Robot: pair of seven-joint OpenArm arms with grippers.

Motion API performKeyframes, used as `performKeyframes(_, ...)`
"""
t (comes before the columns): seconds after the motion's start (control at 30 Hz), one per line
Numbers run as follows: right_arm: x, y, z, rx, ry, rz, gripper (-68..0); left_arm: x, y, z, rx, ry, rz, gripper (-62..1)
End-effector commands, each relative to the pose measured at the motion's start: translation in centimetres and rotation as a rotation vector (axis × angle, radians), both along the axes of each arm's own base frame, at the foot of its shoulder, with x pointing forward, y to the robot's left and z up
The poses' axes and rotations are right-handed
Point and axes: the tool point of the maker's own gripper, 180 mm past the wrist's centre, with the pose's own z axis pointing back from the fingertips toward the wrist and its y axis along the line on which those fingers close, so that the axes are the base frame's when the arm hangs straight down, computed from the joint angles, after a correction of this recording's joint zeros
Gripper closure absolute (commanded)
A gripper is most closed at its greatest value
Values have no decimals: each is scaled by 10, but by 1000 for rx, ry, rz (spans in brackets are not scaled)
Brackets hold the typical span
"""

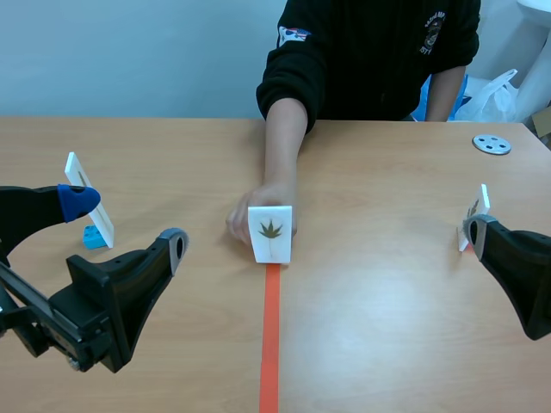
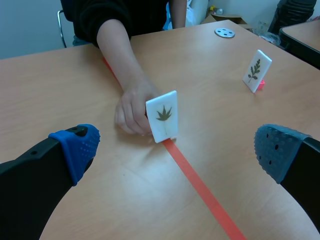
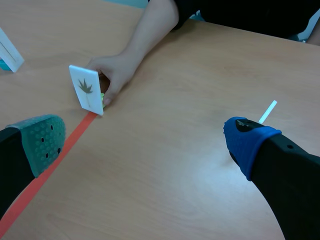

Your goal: Sort the leaf by its shape. The table is split by an orange tape line. A compound leaf with several leaflets goes to the left side, a simple leaf with one blade goes to the right side. Return to the home posture when a red brick is placed on the table.

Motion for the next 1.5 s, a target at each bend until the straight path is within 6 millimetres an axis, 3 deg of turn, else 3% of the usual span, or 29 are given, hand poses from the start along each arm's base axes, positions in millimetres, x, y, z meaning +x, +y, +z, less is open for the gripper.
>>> performKeyframes(0.0,4,-2,8,2,-29,0,-679,1,-1,5,-17,-17,2,-623)
performKeyframes(0.4,4,-2,8,1,-28,0,-679,0,-2,4,-15,-16,-8,-623)
performKeyframes(0.67,4,-2,7,-1,-25,0,-679,8,0,-15,34,-19,-64,-623)
performKeyframes(1.0,4,-2,7,-3,-22,-1,-679,37,1,-58,50,-29,-100,-623)
performKeyframes(1.23,4,-2,6,-9,-21,1,-679,76,-3,-87,55,-37,-77,-623)
performKeyframes(1.47,4,-2,6,-9,-21,1,-679,100,-26,-111,63,-52,-127,-623)
